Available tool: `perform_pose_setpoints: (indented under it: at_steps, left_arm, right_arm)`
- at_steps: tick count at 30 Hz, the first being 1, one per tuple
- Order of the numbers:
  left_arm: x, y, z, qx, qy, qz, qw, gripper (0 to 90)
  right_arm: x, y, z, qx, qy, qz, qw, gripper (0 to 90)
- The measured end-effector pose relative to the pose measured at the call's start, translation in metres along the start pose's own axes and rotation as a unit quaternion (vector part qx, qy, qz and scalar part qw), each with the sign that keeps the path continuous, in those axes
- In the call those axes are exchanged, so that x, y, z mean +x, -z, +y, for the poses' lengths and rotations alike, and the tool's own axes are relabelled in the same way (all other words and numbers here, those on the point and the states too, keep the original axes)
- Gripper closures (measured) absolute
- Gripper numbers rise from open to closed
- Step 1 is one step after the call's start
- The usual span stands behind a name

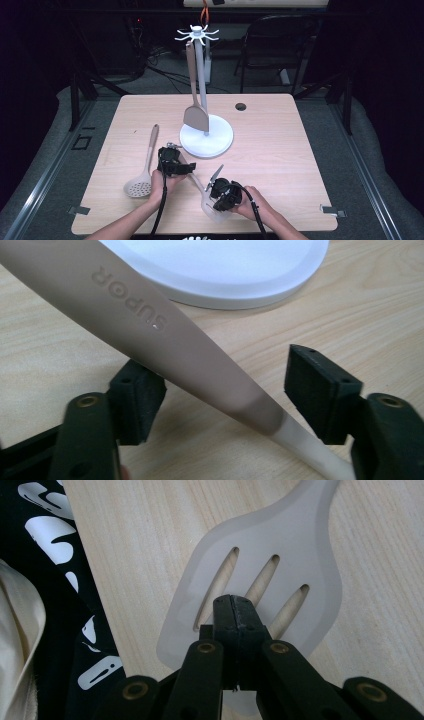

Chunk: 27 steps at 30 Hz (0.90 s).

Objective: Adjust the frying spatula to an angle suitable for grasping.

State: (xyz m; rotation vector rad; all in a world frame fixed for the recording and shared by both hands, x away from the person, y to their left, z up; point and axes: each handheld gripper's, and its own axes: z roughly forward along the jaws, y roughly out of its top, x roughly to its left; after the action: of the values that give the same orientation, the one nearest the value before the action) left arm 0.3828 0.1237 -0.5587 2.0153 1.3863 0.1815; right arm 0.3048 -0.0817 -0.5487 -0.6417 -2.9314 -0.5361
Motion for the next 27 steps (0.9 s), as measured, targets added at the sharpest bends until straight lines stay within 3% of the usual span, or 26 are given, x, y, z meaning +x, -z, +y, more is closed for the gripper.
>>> perform_pose_setpoints:
  at_steps: [6,9,18,25,27]
  left_arm:
    - [0.003,0.001,-0.002,-0.006,0.007,-0.013,0.9999,44.1]
    - [0.005,0.003,-0.002,-0.012,0.010,-0.030,0.9994,46.2]
    - [0.005,0.016,-0.004,-0.050,0.011,-0.058,0.9970,51.6]
    - [0.005,0.023,-0.005,-0.066,0.009,-0.070,0.9953,54.4]
    - [0.005,0.025,-0.005,-0.070,0.009,-0.072,0.9948,55.1]
  right_arm:
    - [0.000,0.000,0.000,0.001,0.003,0.000,1.0000,90.0]
    - [0.000,0.000,0.000,0.001,0.001,0.000,1.0000,90.0]
    - [-0.004,0.002,0.000,-0.013,-0.011,0.019,0.9997,89.7]
    - [-0.004,0.004,0.002,-0.013,-0.008,0.026,0.9996,81.6]
    - [-0.004,0.006,0.003,-0.027,-0.014,0.028,0.9991,78.6]
